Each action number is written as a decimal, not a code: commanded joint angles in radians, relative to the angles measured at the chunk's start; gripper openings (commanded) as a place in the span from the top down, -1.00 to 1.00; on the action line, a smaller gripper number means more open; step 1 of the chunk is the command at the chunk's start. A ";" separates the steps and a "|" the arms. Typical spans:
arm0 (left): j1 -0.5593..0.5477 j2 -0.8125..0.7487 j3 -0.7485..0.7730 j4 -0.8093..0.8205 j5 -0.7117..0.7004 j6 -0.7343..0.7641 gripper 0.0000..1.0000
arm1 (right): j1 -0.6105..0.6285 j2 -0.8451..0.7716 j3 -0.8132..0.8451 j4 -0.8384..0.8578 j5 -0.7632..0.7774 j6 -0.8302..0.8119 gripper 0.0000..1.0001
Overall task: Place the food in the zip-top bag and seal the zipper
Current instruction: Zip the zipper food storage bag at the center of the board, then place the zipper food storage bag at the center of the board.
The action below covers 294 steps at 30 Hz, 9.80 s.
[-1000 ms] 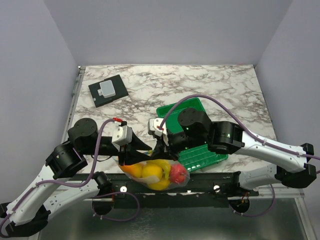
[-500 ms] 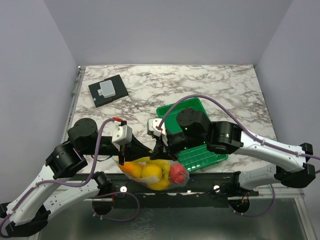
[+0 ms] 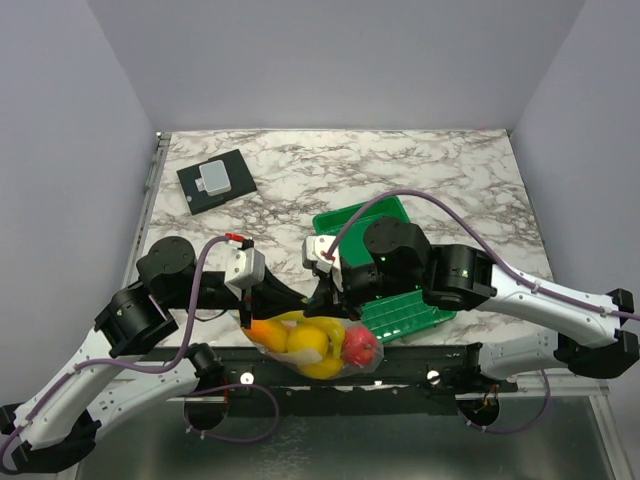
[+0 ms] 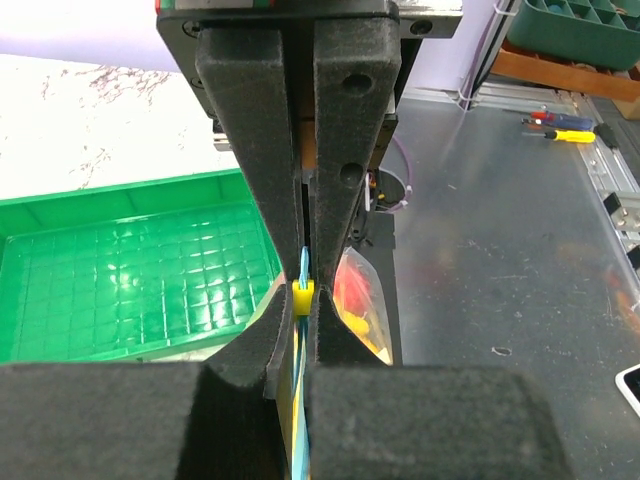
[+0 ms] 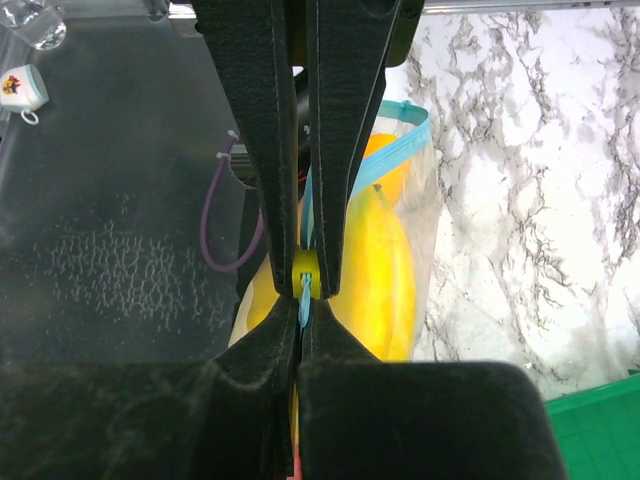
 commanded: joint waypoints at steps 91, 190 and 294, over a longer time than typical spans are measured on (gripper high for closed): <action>-0.002 -0.070 -0.057 -0.109 -0.287 -0.046 0.99 | -0.014 -0.139 -0.358 1.153 1.515 -0.725 0.99; -0.001 -0.028 -0.088 0.014 -0.366 0.010 -0.82 | -0.026 -0.131 -0.112 0.327 0.291 -0.088 0.99; 0.018 0.726 -0.035 0.191 -1.538 0.009 1.00 | -0.276 -0.289 -0.582 0.397 0.767 0.278 0.21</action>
